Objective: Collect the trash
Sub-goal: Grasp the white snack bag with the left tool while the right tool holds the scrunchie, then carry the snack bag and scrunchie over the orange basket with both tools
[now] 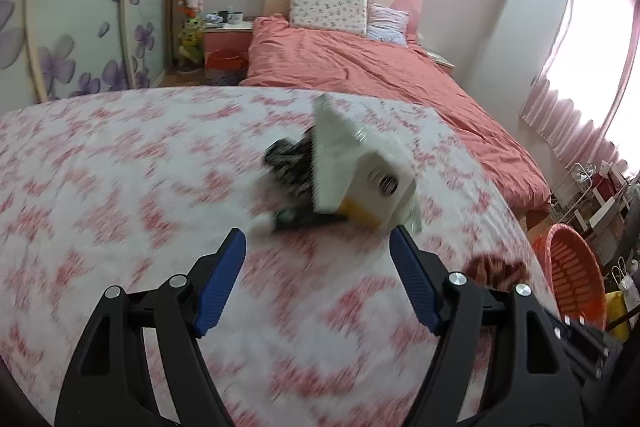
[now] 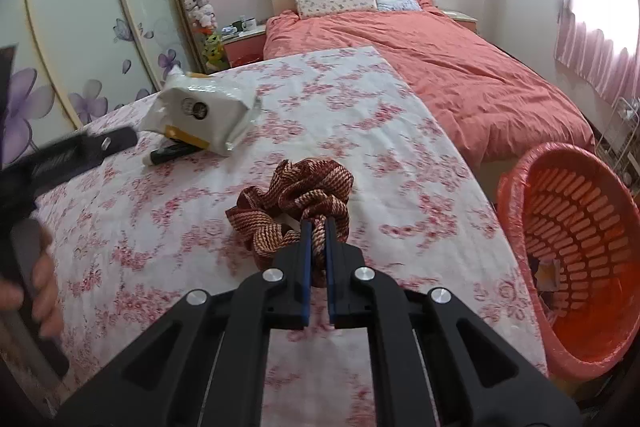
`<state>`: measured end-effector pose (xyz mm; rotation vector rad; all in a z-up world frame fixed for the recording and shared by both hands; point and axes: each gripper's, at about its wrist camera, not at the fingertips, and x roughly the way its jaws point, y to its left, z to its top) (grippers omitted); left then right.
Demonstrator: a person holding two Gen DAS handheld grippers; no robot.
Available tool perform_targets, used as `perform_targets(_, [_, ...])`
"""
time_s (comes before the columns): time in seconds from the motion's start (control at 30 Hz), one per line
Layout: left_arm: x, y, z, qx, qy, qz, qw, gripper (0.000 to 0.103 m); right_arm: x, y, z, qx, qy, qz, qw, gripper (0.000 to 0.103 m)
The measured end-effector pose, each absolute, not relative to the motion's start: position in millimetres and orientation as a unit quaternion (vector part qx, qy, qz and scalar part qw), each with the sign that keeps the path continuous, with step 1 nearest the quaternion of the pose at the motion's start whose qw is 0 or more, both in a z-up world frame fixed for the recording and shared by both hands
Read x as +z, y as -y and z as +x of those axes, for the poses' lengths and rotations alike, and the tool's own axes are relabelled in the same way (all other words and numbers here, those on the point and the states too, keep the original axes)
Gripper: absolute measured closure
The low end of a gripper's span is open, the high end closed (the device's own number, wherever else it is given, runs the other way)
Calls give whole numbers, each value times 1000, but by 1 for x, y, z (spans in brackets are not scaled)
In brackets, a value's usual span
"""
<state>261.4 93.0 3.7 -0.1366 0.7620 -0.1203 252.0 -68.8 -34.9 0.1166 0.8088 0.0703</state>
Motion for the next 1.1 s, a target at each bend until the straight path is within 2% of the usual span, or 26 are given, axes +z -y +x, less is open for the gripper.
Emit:
perform_targets(0.27, [-11,-78,303,-61,-397,-81,912,30,-41,84,254,32,-398,62,915,96])
perform_targets(0.37, [-10,-78,305,-75,-396,-98,910,46,-44,87,254,31,-400,63,914,96])
perform_targets(0.53, [-2,-72,303,-90,-387,-91,913,85,-46,89,253,30,-401,67,913,96])
perform_targets(0.7, [9,-65,296,-95,-372,-79,920,89,-42,89,249,27,-397,67,915,96])
perform_targets(1.1, [36,-47,261,-122,-344,-79,928,90,-19,108,225,1,-371,73,926,96])
